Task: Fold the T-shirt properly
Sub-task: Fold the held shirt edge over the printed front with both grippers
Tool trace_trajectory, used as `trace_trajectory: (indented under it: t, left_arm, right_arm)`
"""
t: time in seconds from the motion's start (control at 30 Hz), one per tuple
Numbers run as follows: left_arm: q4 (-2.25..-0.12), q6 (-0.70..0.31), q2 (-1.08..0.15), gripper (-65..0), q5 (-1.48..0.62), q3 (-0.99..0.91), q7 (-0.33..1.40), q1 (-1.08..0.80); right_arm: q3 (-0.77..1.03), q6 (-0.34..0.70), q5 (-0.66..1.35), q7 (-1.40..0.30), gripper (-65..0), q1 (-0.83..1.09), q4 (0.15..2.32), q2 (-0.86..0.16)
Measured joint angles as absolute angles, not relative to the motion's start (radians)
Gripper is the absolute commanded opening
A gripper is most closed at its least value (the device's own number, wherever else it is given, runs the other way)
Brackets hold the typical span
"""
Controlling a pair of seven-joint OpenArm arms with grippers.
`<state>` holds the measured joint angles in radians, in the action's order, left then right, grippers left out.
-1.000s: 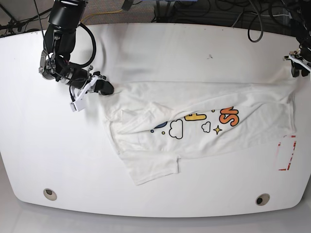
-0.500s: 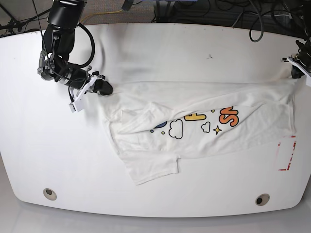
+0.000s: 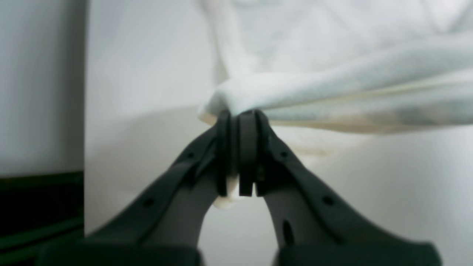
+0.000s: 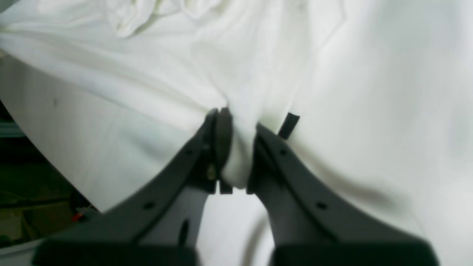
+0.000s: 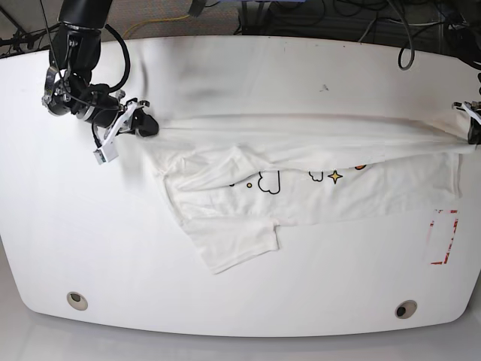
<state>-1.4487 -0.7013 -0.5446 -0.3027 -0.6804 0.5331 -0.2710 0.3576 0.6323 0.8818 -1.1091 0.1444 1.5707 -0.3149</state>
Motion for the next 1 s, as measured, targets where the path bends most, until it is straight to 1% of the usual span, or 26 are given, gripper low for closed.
trace_trajectory:
  t: [0.23,0.27,0.3,0.37,0.43,0.47,0.5,0.57,0.6,0.83,0.93,1.0]
  left_arm:
    - [-1.446,-0.704,-0.577,-62.9,-0.302,-0.630,0.533,-0.271]
    - [-1.446,-0.704,-0.577,-62.4,-0.302,-0.623,0.533,-0.271]
    - [-1.446,-0.704,-0.577,-60.4,-0.302,-0.619,0.531,-0.271]
    - [-1.446,-0.704,-0.577,-51.5,-0.303,-0.616,0.532,-0.272]
    - [-1.446,-0.704,-0.578,-42.8,-0.301,-0.617,0.533,-0.274]
    - [-1.446,-0.704,-0.578,-36.3,-0.299,-0.618,0.533,-0.274]
    - [-1.446,-0.704,-0.578,-31.2,-0.299,-0.618,0.532,-0.274]
    - [-1.445,-0.704,-0.579,-23.6,-0.299,-0.618,0.533,-0.274]
    - [-1.445,-0.704,-0.580,-21.9,-0.299,-0.618,0.533,-0.277]
    - [-1.445,-0.704,-0.600,-21.4,-0.310,-0.624,0.533,-0.280]
    - [-1.446,-0.703,-0.607,-21.3,-0.386,-0.659,0.542,-0.300]
    - [-1.449,-0.705,-0.604,-21.5,-0.479,-0.717,0.579,-0.323]
  right_arm:
    - [0.357,0.633,0.888,-1.110,-65.0,0.195,1.612,-0.339]
    - [0.356,0.633,0.888,-1.107,-65.0,0.203,1.617,-0.341]
    - [0.356,0.633,0.888,-1.104,-65.0,0.210,1.620,-0.344]
    - [0.356,0.640,0.888,-1.103,-65.0,0.228,1.623,-0.352]
    - [0.358,0.668,0.884,-1.107,-65.0,0.241,1.619,-0.355]
    - [0.359,0.681,0.878,-1.111,-65.0,0.243,1.617,-0.356]
    - [0.361,0.681,0.876,-1.110,-65.0,0.243,1.617,-0.358]
    - [0.363,0.682,0.873,-1.109,-65.0,0.245,1.618,-0.358]
    - [0.363,0.682,0.873,-1.103,-65.0,0.250,1.620,-0.358]
    - [0.363,0.685,0.873,-1.110,-65.0,0.280,1.622,-0.358]
    - [0.363,0.685,0.873,-1.106,-65.0,0.285,1.630,-0.358]
    - [0.363,0.685,0.880,-1.103,-65.0,0.290,1.635,-0.358]
